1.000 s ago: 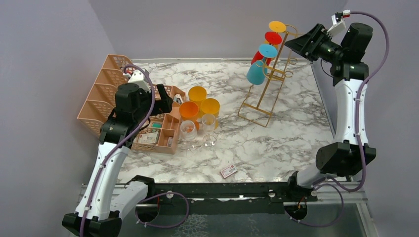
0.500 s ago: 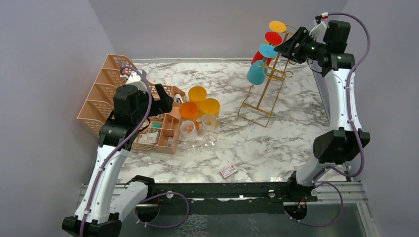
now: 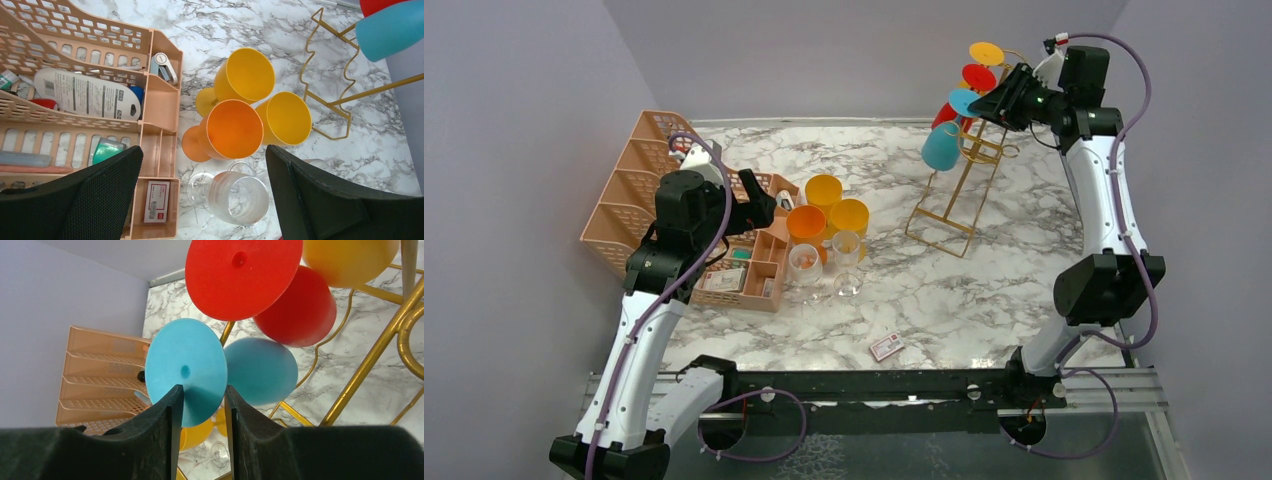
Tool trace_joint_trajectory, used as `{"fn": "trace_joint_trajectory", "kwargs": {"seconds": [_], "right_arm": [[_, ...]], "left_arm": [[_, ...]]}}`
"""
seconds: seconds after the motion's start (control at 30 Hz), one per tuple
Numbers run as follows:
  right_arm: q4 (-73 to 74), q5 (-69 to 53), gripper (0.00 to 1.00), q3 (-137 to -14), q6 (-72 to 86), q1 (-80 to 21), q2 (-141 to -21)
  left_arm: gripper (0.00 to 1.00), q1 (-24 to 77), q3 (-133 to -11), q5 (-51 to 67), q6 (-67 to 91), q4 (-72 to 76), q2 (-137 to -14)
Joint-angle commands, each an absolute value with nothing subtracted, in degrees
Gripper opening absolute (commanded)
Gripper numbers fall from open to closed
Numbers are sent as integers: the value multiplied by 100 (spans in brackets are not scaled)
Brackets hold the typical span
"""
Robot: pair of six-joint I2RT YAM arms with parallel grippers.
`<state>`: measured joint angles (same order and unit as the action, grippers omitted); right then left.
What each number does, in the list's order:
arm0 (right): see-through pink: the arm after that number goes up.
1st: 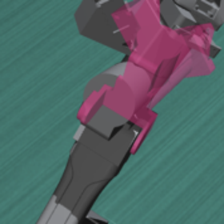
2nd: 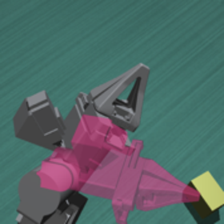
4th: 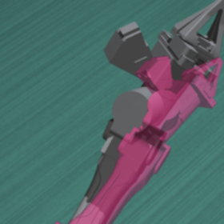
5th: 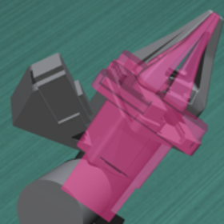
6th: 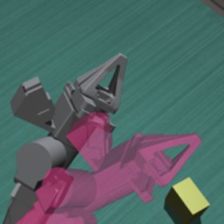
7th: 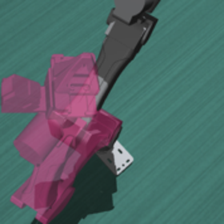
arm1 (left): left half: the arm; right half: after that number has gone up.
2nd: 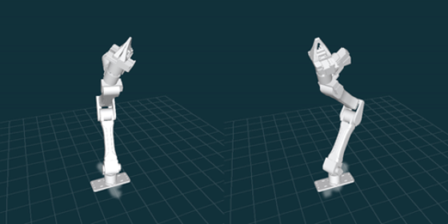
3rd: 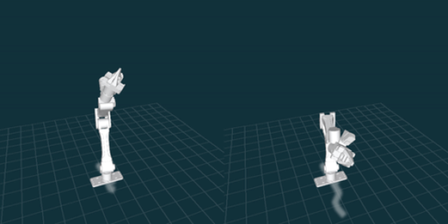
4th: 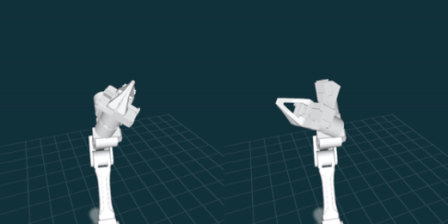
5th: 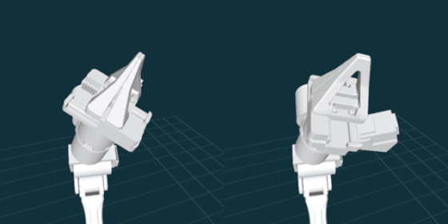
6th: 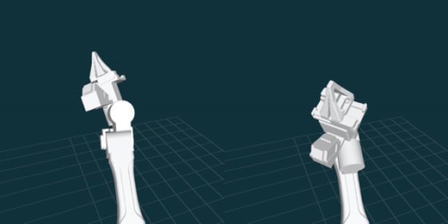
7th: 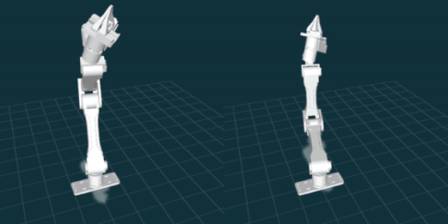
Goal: Take the wine glass off the wine glass rack
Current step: Pick up the wine glass from the wine rack.
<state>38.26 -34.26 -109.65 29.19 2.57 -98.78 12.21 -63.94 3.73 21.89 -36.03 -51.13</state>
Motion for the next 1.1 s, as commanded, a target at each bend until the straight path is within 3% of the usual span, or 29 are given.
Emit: {"fn": "trace_joint_trajectory", "kwargs": {"seconds": [0.0, 0.87, 1.07], "right_arm": [[3351, -3192, 37, -10627, 3385, 246, -9747], [1151, -3377, 1, -8743, 5856, 246, -8659], [714, -3252, 1, -8349, 6589, 246, -8427]], "left_arm": [[99, 1204, -6442, 521, 2244, -3449, -5024], [99, 1204, -6372, 881, 2444, -3439, -5241], [99, 1204, -6367, 914, 2478, -3423, -5260]]}}
